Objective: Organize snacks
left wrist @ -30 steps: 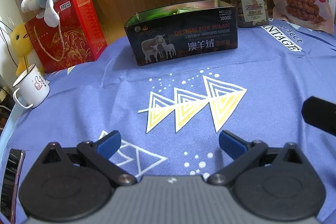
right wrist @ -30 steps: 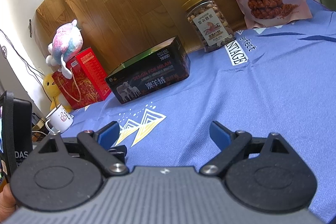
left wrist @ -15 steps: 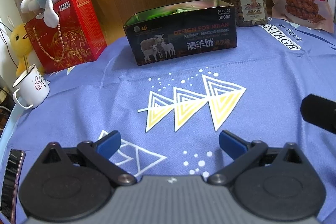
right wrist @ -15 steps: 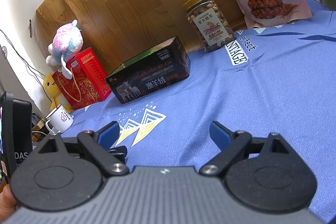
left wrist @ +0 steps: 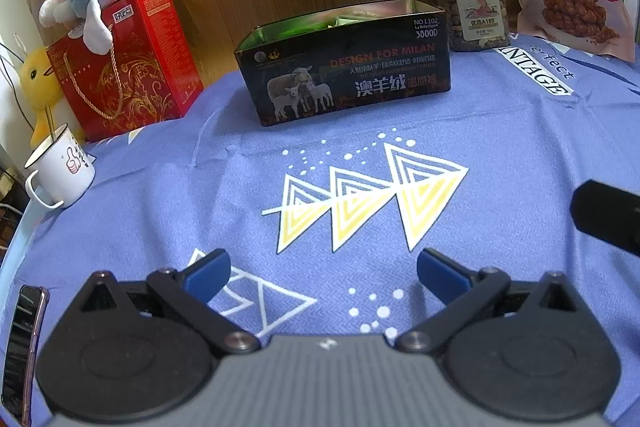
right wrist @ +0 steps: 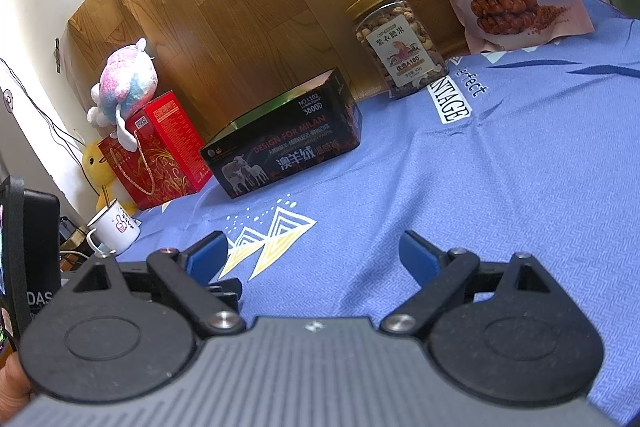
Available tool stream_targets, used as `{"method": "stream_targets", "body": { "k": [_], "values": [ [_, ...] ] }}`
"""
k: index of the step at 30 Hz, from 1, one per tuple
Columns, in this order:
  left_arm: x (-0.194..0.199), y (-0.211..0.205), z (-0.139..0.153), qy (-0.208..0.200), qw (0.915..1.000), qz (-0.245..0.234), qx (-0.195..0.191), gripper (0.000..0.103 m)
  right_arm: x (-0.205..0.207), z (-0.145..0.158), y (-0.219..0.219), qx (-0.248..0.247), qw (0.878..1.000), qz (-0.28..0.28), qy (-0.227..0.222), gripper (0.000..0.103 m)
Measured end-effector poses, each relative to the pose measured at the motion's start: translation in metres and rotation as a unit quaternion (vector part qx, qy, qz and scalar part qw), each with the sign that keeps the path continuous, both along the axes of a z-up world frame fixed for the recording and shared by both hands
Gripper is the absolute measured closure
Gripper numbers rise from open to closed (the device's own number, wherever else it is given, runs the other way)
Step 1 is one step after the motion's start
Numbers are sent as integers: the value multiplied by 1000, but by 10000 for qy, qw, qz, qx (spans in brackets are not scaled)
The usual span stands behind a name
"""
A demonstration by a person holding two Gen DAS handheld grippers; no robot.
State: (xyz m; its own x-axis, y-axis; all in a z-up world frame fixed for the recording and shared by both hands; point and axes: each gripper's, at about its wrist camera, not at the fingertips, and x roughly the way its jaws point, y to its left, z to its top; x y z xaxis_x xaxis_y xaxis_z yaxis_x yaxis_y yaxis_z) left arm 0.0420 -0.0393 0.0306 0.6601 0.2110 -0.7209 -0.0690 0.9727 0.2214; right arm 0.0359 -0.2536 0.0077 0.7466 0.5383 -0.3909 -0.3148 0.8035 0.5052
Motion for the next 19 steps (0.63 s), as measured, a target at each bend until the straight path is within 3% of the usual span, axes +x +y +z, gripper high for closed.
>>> {"method": "stream_targets", "body": {
  "k": [19],
  "values": [
    [-1, 1, 6, -107, 9993, -185, -301, 0, -1, 3, 0, -14, 10000, 20, -39, 9]
  ]
}}
